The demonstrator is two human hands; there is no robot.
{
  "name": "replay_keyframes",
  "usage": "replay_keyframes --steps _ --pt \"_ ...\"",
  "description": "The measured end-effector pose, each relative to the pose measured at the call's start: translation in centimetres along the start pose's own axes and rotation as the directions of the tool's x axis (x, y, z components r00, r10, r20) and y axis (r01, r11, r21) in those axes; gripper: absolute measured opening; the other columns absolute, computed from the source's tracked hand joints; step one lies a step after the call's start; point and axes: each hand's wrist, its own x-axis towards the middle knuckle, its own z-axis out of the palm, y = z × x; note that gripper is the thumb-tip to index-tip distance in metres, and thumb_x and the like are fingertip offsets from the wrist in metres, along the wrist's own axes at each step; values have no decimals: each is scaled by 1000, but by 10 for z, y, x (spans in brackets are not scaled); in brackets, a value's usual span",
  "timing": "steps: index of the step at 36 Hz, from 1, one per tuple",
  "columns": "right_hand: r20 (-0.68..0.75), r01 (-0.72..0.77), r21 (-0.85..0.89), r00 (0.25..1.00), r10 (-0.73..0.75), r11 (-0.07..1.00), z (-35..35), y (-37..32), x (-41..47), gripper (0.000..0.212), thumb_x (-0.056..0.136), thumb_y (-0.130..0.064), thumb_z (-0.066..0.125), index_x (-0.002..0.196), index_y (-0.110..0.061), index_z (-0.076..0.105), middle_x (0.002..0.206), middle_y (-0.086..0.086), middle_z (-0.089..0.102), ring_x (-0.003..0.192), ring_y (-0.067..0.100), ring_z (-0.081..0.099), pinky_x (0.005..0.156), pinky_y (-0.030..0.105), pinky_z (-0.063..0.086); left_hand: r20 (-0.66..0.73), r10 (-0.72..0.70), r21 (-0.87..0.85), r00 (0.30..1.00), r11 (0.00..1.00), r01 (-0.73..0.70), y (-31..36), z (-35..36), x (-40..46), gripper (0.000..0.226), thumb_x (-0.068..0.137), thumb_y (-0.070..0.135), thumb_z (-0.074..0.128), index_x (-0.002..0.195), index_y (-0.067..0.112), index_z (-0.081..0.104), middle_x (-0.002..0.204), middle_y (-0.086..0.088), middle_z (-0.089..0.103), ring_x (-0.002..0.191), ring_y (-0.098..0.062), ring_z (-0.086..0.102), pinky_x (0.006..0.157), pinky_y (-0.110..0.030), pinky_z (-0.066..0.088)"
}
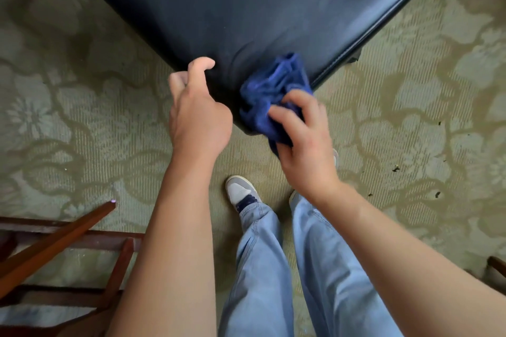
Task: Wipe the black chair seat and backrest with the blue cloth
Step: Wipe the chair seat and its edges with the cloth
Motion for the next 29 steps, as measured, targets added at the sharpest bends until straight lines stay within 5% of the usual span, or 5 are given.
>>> replay_keyframes --steps 4,8,14,18,29 --pt "68 22 58 997 -26 998 -20 8 -6 55 72 10 72 120 -16 69 127 8 56 94 36 52 85 38 45 -27 -28 66 999 997 30 10 1 1 58 85 2 47 135 31 48 136 -3 43 107 -24 52 84 -30 36" --pt "-108 -47 61 993 54 997 -58 22 30 47 77 6 64 120 -12 70 128 11 58 97 37 55 90 30 39 -104 10 150 995 989 6 39 10 1 50 84 10 59 131 26 52 143 -7 38 126 -34 40 105 -42 39" --pt "-146 -139 -24 980 134 990 -95 58 87 52 81 7 62 126 -20 67 134 6 54 96 34 50 83 27 36 -35 133 265 991 957 -119 104 36 12 69 88 28 71 148 42 39 164 3 14 148 -30 14 104 -58 36" --pt "-98 -178 -49 980 173 983 -108 80 96 49 84 0 66 125 -27 65 136 0 50 101 31 49 80 40 48 23 61 364 998 929 -65 122 53 12 75 93 33 67 154 45 26 166 -2 4 151 -34 5 108 -66 34" --pt "-59 -313 129 945 322 941 -152 78 100 42 83 -6 62 123 -19 68 129 5 51 110 34 54 96 39 46 165 -33 470 986 881 -49 146 45 5 72 99 38 59 156 47 16 166 -1 -1 150 -31 4 104 -59 39"
